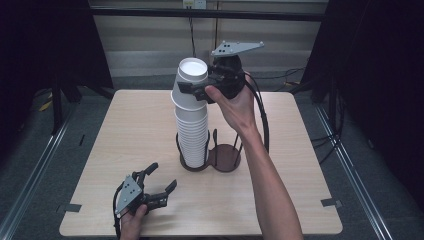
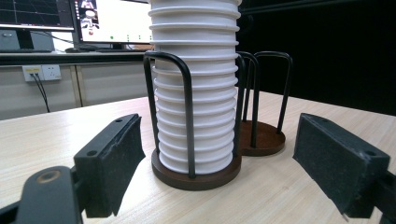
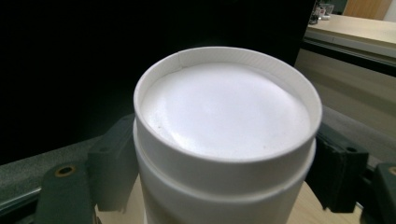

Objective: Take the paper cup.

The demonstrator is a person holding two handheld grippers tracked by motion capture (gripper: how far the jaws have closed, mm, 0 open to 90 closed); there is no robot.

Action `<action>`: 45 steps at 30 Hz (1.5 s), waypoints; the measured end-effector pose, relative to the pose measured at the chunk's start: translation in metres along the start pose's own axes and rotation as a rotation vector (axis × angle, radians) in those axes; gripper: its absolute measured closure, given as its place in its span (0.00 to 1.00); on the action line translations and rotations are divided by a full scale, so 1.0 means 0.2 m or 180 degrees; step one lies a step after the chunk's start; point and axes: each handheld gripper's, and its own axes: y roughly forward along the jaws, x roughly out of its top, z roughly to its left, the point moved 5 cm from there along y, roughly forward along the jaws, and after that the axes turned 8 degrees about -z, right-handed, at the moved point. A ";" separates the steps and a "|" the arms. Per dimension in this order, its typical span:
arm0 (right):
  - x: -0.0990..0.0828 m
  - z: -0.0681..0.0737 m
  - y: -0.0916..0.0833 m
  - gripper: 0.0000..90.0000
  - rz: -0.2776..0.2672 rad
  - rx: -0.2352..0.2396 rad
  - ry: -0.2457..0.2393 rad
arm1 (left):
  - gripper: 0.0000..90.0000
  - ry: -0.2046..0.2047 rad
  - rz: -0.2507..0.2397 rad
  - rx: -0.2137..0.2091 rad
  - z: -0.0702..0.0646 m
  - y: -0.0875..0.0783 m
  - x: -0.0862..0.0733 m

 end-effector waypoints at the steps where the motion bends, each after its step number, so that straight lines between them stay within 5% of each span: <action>1: 0.00 0.00 0.00 0.24 -0.0014 -0.0019 -0.0007 | 0.17 0.0000 0.0000 0.0000 0.00 0.00 0.00; 45: 0.10 -0.01 -0.24 0.25 -0.0626 0.0047 0.0154 | 0.17 0.0002 0.0001 0.0003 0.00 0.00 0.00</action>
